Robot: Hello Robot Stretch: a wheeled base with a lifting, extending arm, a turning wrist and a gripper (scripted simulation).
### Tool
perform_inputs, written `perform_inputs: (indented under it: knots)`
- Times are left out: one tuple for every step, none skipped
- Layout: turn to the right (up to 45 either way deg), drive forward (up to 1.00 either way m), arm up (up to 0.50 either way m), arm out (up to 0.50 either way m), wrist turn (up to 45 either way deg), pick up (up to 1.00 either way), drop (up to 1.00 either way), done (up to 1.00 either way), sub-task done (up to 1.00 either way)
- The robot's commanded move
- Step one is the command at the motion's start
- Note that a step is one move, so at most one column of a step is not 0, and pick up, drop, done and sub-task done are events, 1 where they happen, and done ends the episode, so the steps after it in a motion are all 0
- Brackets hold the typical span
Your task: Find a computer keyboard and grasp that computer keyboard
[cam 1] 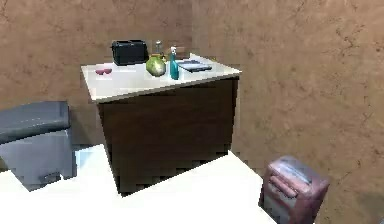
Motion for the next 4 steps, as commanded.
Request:
perform_inputs:
  knots:
    - [-45.0,0.0,0.0,0.0,0.0,0.0,0.0,0.0,0.0]
    - [-45.0,0.0,0.0,0.0,0.0,0.0,0.0,0.0,0.0]
    - [-18.0,0.0,0.0,0.0,0.0,0.0,0.0,0.0,0.0]
    - [0.0,0.95,0.0,0.0,0.0,0.0,0.0,0.0,0.0]
